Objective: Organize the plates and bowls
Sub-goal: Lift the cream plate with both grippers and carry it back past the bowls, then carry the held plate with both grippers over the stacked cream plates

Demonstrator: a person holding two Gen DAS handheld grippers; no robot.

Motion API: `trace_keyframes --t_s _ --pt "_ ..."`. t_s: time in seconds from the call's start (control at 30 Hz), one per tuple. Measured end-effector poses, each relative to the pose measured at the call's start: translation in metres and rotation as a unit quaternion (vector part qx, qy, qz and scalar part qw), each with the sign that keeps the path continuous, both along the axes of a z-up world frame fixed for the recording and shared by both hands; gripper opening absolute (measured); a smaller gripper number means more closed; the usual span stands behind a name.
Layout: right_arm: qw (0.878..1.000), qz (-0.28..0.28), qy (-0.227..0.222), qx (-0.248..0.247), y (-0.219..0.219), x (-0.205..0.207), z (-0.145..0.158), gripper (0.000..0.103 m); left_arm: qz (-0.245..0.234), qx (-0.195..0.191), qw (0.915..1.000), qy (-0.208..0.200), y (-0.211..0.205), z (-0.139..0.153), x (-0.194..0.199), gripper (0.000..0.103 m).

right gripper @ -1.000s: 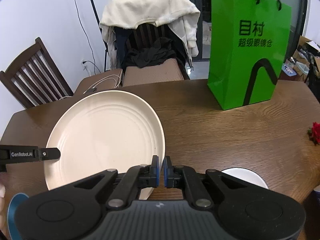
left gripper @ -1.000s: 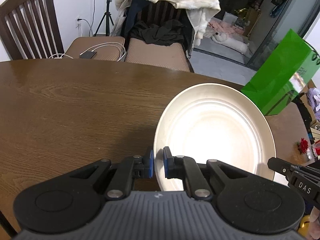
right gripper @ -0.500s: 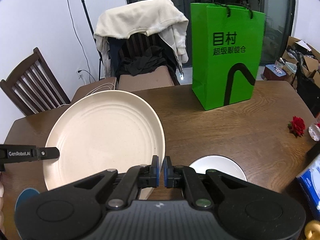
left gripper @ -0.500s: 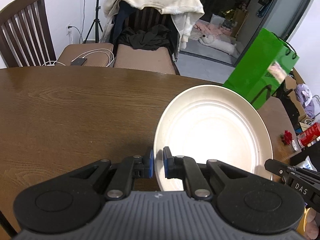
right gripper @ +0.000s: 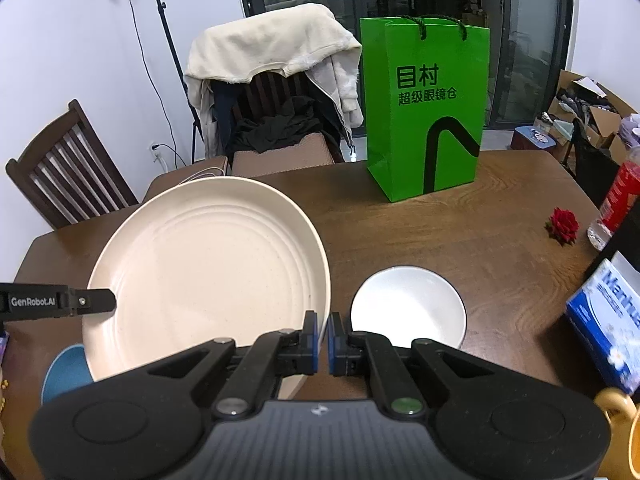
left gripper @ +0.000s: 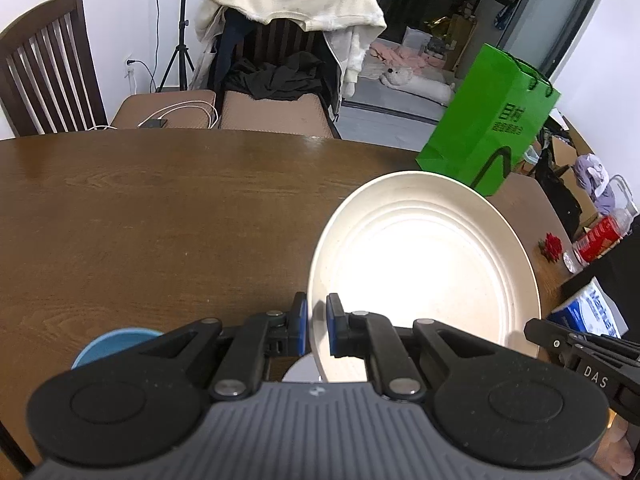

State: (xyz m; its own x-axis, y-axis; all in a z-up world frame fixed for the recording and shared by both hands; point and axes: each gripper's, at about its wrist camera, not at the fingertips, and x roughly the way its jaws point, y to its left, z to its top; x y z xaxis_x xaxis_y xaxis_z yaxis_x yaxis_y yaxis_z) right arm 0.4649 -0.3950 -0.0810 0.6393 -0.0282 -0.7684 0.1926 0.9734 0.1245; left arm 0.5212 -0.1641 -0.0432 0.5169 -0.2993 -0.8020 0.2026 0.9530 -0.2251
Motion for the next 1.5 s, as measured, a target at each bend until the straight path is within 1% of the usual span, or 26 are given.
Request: trace_keyframes --t_s 0.7,1.2,1.5 --pt "1.000 -0.016 -0.005 -0.005 0.030 -0.092 0.013 0.005 -0.022 -0.007 0.9996 -0.013 0.028 0.018 -0.082 0.010" --pt "1.000 -0.018 -0.005 0.001 0.054 -0.142 0.015 0.005 -0.023 -0.009 0.9996 -0.016 0.053 0.025 -0.130 0.010" --pt "1.000 -0.016 0.001 0.001 0.067 -0.169 0.013 0.005 -0.020 -0.016 0.9996 -0.010 0.068 0.022 -0.156 0.010"
